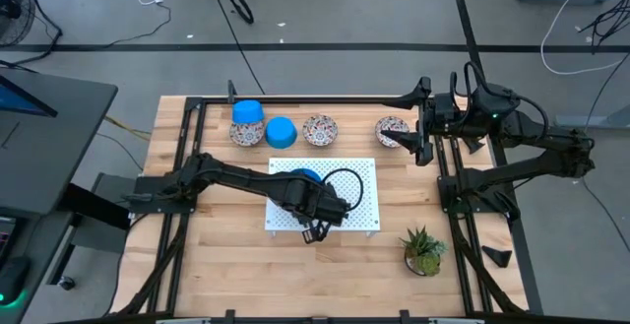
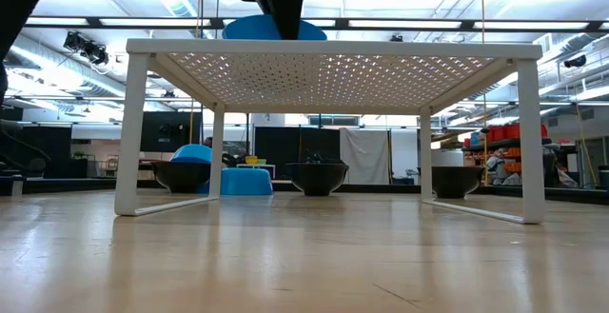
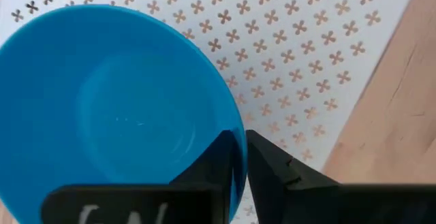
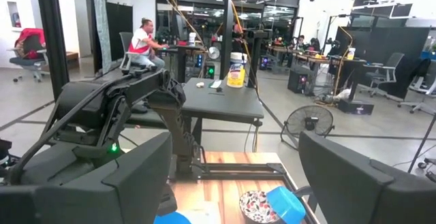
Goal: Pick & Place Mini bowls
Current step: Put the right blue bowl on the shelf, then stack the left blue bowl on top of the blue bowl on the shelf
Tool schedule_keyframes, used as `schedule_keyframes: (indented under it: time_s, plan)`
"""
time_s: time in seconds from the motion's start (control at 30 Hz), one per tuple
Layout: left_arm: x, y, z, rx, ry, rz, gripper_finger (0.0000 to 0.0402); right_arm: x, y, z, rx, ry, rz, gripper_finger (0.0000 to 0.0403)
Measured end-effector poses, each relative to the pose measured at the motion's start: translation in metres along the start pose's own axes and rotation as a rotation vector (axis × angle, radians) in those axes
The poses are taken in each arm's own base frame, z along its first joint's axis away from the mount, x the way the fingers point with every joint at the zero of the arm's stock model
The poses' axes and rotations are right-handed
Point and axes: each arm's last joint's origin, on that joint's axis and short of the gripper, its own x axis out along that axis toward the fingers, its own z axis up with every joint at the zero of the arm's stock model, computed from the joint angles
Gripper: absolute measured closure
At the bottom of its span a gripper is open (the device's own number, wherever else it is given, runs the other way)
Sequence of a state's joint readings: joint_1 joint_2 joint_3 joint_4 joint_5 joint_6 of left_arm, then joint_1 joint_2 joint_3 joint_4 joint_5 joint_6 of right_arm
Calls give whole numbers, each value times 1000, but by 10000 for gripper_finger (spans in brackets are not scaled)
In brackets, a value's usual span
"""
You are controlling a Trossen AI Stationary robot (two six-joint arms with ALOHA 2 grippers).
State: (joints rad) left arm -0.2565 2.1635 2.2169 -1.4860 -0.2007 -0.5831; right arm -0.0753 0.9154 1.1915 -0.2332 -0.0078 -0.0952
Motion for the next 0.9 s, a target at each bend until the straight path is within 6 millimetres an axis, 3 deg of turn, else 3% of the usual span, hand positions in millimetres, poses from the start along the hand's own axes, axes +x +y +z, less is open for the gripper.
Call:
schedule_keyframes:
  time_s: [0.3,0.5,0.9]
  plan:
    - [-3,8,4,-32,-8,3,279,0,0,0,0,0,0,82]
    - [-17,10,8,-10,-19,-72,230,0,0,0,0,2,0,82]
    - [-56,23,2,70,-108,-103,224,0,0,0,0,0,0,82]
